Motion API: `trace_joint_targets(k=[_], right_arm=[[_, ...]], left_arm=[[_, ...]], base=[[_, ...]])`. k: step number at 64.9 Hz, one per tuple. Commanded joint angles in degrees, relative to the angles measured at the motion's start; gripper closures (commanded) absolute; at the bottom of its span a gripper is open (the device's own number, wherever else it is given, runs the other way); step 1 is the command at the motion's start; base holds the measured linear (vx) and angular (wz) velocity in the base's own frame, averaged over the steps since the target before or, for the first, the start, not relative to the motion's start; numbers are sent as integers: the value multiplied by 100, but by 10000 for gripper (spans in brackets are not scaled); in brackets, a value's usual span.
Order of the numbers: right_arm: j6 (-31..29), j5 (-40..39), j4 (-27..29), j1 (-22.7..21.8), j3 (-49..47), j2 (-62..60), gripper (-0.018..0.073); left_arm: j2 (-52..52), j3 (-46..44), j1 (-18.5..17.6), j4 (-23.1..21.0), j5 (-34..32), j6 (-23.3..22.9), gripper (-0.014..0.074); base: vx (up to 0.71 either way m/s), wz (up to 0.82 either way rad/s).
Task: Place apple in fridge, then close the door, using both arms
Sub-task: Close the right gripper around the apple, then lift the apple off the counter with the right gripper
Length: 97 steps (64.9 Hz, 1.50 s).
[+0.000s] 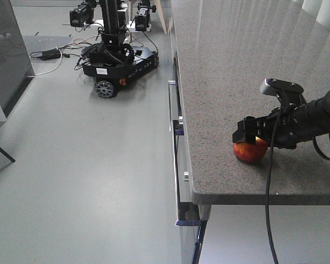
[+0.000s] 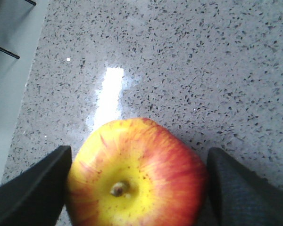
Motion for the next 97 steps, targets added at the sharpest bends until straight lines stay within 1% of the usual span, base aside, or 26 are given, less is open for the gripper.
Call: trace_joint_targets(k=[1, 7, 11, 18, 23, 34, 46, 97], right_arm=[[-25, -67, 141, -9, -171, -311, 382], [-32, -100, 141, -9, -197, -547, 461], [-69, -56, 136, -15, -314, -771, 496], [-69, 168, 141, -15, -674, -1276, 545], [-69, 301, 142, -15, -905, -1605, 561], [-69, 230, 179, -15, -1089, -2257, 566], [-69, 188, 173, -15, -1089, -2533, 566], [-69, 188, 173, -15, -1089, -2533, 566]], left_arm=[[-91, 173, -25, 3, -419, -15, 601], [-91, 173, -25, 3, -419, -15, 601], [-91, 173, -25, 3, -419, -15, 601], [-91, 173, -25, 3, -419, -15, 601], [-91, 173, -25, 3, -419, -15, 601], [-91, 173, -25, 3, -419, -15, 601], [-91, 173, -25, 3, -419, -15, 601], [-91, 173, -25, 3, -419, -15, 601]], base=[[0, 0], [0, 0], [0, 0], [0, 0], [0, 0], [0, 0], [0, 0], [0, 0]])
